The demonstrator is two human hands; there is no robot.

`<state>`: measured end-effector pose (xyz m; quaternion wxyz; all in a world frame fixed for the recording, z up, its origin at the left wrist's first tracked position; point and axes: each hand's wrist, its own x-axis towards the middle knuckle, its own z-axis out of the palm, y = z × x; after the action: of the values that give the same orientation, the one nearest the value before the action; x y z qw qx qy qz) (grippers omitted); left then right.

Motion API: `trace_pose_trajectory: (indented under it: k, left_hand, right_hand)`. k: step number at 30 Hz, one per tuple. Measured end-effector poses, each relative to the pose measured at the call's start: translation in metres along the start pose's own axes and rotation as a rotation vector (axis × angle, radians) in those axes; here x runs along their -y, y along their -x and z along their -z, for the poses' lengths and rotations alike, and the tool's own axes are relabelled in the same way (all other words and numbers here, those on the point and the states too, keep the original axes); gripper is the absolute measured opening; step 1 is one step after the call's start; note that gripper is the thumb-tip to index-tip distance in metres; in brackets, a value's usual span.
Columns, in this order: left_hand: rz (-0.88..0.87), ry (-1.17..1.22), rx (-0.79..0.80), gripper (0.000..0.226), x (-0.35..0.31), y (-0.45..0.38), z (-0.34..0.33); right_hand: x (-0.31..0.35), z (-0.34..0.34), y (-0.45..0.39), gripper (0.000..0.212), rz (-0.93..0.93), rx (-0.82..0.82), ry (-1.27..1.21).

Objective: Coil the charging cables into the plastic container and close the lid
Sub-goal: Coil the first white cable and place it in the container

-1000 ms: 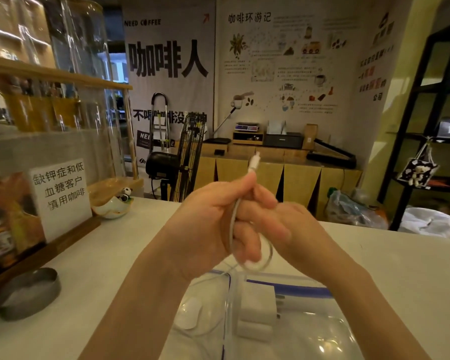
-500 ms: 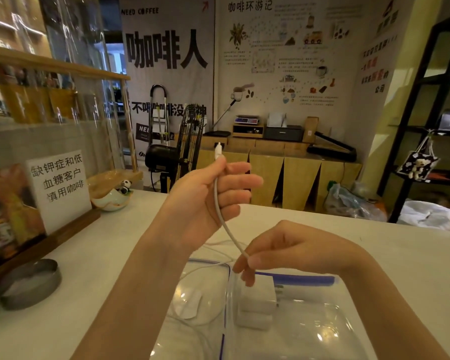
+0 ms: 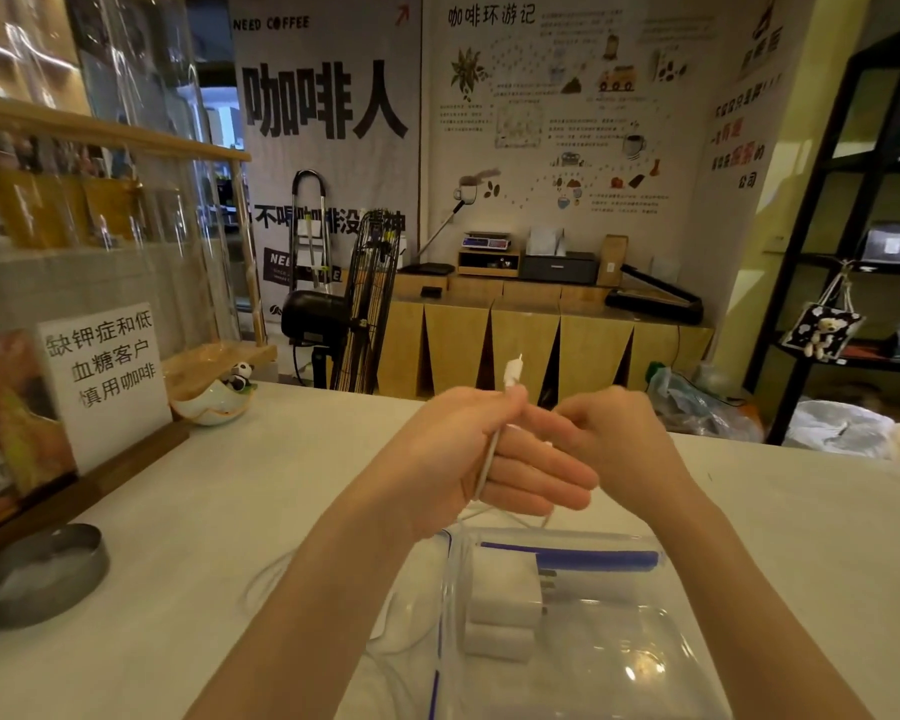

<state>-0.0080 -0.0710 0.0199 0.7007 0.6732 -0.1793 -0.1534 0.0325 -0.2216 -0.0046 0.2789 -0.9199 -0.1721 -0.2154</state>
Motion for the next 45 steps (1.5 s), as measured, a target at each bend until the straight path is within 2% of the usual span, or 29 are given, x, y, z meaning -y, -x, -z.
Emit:
trace_pose_trajectory:
  k: [4,7,9,13,18,23,28,30,32,35,38,42,45]
  left_hand:
    - [0.009,-0.18,-0.117,0.041,0.011,-0.011,-0.01]
    - [-0.037,-0.159,-0.215,0.041,0.024,-0.023,-0.011]
    - [-0.07,-0.004,-0.234,0.039,0.028,-0.029,-0.008]
    - [-0.082,0.406,-0.185,0.04,0.028,-0.033,0.003]
    - [-0.097,0.774,-0.051,0.046,0.018,-0.028,0.023]
    - [-0.148,0.825,-0.041,0.048,0.014,-0.025,0.032]
    - [-0.17,0.893,-0.06,0.052,0.012,-0.024,0.045]
    - [-0.164,0.923,-0.051,0.051,0.011,-0.023,0.052]
    - [-0.18,0.951,-0.021,0.05,0.007,-0.019,0.056]
    - [-0.201,0.889,0.013,0.046,-0.003,-0.008,0.056]
    - [-0.18,0.606,0.039,0.046,-0.014,0.002,0.056]
    - [-0.158,0.259,0.206,0.045,-0.018,0.013,0.055]
    - [-0.08,0.051,0.312,0.046,-0.017,0.013,0.042]
  right_hand:
    - [0.0,0.007,0.0,0.032,0.014,-0.16,-0.153]
    - [0.011,0.011,0.003,0.029,0.074,-0.195,-0.177]
    - [0.018,0.011,0.006,0.024,0.11,-0.201,-0.199]
    - [0.033,0.002,0.012,0.018,0.149,-0.105,-0.171]
    - [0.044,-0.014,0.016,0.029,0.253,-0.049,-0.011]
    - [0.049,-0.015,0.02,0.035,0.298,-0.019,0.077]
    - [0.052,-0.027,0.027,0.012,0.464,-0.093,0.248]
    - [0.054,-0.033,0.026,0.017,0.461,-0.02,0.215]
    - [0.055,-0.029,0.025,0.025,0.358,0.112,0.075]
    - [0.047,-0.021,0.018,0.026,0.251,0.243,-0.072]
    - [0.036,-0.012,0.013,0.024,0.141,0.325,-0.077]
    - [0.02,-0.008,0.005,0.026,0.017,0.303,-0.079]
    - [0.015,-0.007,0.003,0.019,0.048,0.22,0.022]
